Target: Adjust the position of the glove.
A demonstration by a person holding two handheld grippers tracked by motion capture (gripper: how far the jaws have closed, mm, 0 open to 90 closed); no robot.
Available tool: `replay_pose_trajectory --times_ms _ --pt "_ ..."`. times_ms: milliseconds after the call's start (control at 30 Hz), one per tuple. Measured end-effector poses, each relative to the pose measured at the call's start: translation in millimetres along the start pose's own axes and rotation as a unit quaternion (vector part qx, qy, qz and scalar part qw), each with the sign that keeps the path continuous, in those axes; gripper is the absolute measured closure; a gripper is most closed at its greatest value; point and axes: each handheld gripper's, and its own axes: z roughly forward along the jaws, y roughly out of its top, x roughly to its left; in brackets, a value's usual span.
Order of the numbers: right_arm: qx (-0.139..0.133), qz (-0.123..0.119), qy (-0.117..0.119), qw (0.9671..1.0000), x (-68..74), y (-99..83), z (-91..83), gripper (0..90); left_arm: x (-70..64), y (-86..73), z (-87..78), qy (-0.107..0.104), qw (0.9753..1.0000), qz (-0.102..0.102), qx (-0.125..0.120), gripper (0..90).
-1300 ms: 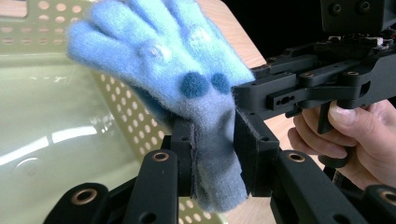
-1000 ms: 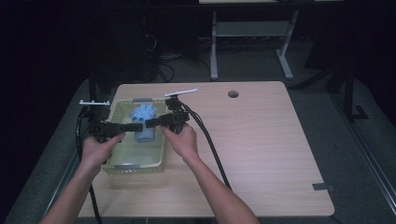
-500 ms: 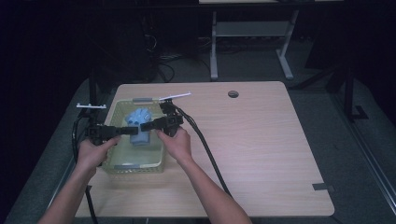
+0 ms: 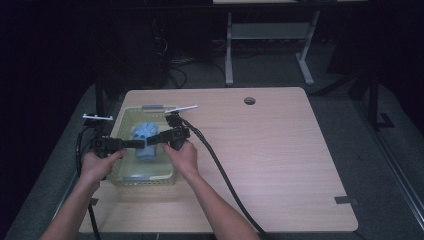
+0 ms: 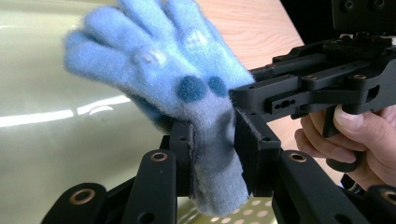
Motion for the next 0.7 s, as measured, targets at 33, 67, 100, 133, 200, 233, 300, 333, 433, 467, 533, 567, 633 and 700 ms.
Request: replay_pose_trajectory --times_ms 33,67,100,133,200,233,300,333,433,467,533,567,633,700 --pt "0.001 0.004 0.000 1.0000 -0.6 -0.7 2.7 75.9 1.4 -0.3 0.5 0.002 1.0000 0.000 0.003 68.3" --pt "0.002 0.004 -0.001 1.0000 -1.4 -1.3 4.7 75.9 2.7 -0.5 1.1 0.003 1.0000 -0.001 0.006 68.3" --pt "0.004 0.010 -0.001 0.9999 -1.3 -1.8 6.2 75.8 3.8 -0.7 1.9 0.005 1.0000 -0.003 0.006 68.3" --pt "0.005 0.011 -0.002 0.9999 -2.2 -2.4 7.7 75.8 5.5 -0.6 2.4 0.005 0.9999 -0.001 0.010 68.3" --pt "0.006 0.013 -0.005 0.9999 -3.7 -3.5 10.3 75.8 6.5 -0.5 3.2 0.007 0.9999 -0.003 0.013 68.3" --pt "0.007 0.016 -0.006 0.9998 -4.5 -4.1 11.5 75.8 8.2 -0.5 5.7 0.011 0.9998 -0.003 0.017 68.3" --pt "0.006 0.021 -0.010 0.9997 -7.1 -5.6 14.1 75.8 9.9 -0.5 8.6 0.016 0.9996 -0.003 0.025 68.3" --pt "0.007 0.025 -0.011 0.9996 -8.0 -6.4 15.4 75.8 9.9 -0.4 9.8 0.020 0.9994 -0.003 0.027 68.3" --pt "0.010 0.028 -0.019 0.9994 -10.2 -9.0 19.4 75.8 11.2 -0.5 14.7 0.028 0.9989 0.000 0.038 67.2" --pt "0.011 0.029 -0.021 0.9993 -10.5 -9.8 20.5 75.9 10.9 -0.5 16.1 0.031 0.9988 0.000 0.039 67.2" --pt "0.014 0.031 -0.030 0.9989 -11.1 -11.1 22.4 76.0 11.0 -0.4 17.1 0.033 0.9985 0.001 0.043 67.2" --pt "0.015 0.033 -0.035 0.9987 -11.5 -11.6 23.0 76.1 11.1 -0.4 19.2 0.037 0.9982 0.004 0.048 67.2" --pt "0.017 0.029 -0.045 0.9984 -12.9 -13.1 23.7 76.1 11.4 -1.2 22.6 0.041 0.9977 0.004 0.054 67.2" --pt "0.017 0.030 -0.054 0.9980 -13.4 -14.2 24.1 76.1 12.7 -3.3 26.2 0.041 0.9977 -0.004 0.055 67.2"
